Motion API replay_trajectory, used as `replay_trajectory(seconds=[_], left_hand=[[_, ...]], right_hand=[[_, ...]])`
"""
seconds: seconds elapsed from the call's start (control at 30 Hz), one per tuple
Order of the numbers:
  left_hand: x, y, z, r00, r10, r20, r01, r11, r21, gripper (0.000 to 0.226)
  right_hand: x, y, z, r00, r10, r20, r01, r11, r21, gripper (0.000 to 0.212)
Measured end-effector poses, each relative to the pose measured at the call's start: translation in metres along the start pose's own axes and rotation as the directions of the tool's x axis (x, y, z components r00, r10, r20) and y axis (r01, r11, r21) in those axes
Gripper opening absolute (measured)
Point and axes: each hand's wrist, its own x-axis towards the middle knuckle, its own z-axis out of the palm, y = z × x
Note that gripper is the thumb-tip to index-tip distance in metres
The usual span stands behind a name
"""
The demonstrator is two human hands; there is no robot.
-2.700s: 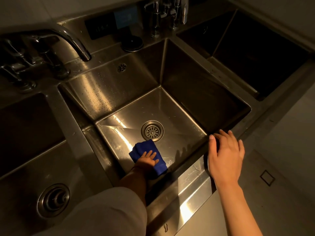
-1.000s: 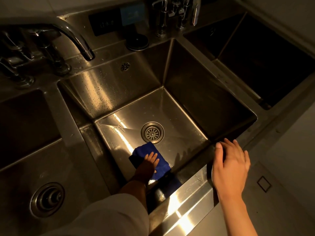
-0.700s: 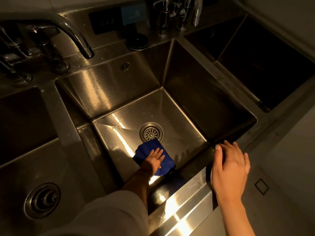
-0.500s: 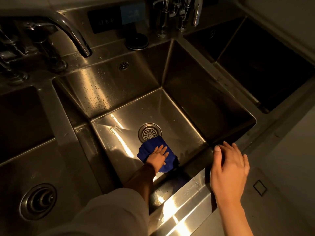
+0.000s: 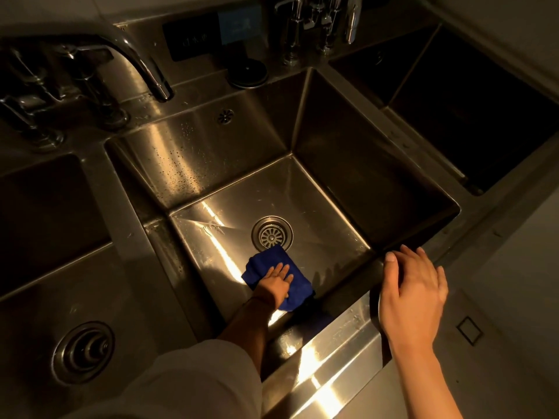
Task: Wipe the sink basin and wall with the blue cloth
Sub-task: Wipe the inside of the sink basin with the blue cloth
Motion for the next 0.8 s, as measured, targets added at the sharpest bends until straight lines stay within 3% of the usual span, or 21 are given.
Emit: replay_trajectory(seconds=[0.47,0.67,0.8], left_hand=[[-0.021,0.001,0.007,0.97,-0.234,0.065,0.243,0.948,-0.206,0.059],[-0.016,0.004,-0.006,0.918,-0.395,0.031,0.379,0.853,-0.359,0.059],[-0.014,-0.004,-0.008,0.931,-0.361,0.054,0.354,0.86,-0.368,0.063]], right_hand=[[0.0,0.001,0.0,1.0,-0.005,-0.001,0.005,1.0,0.0,0.047],[0.0,0.002,0.002,1.0,-0.006,-0.007,0.006,1.0,-0.001,0.047],[0.001,0.003,0.002,1.0,-0.008,-0.009,0.008,1.0,-0.001,0.046]])
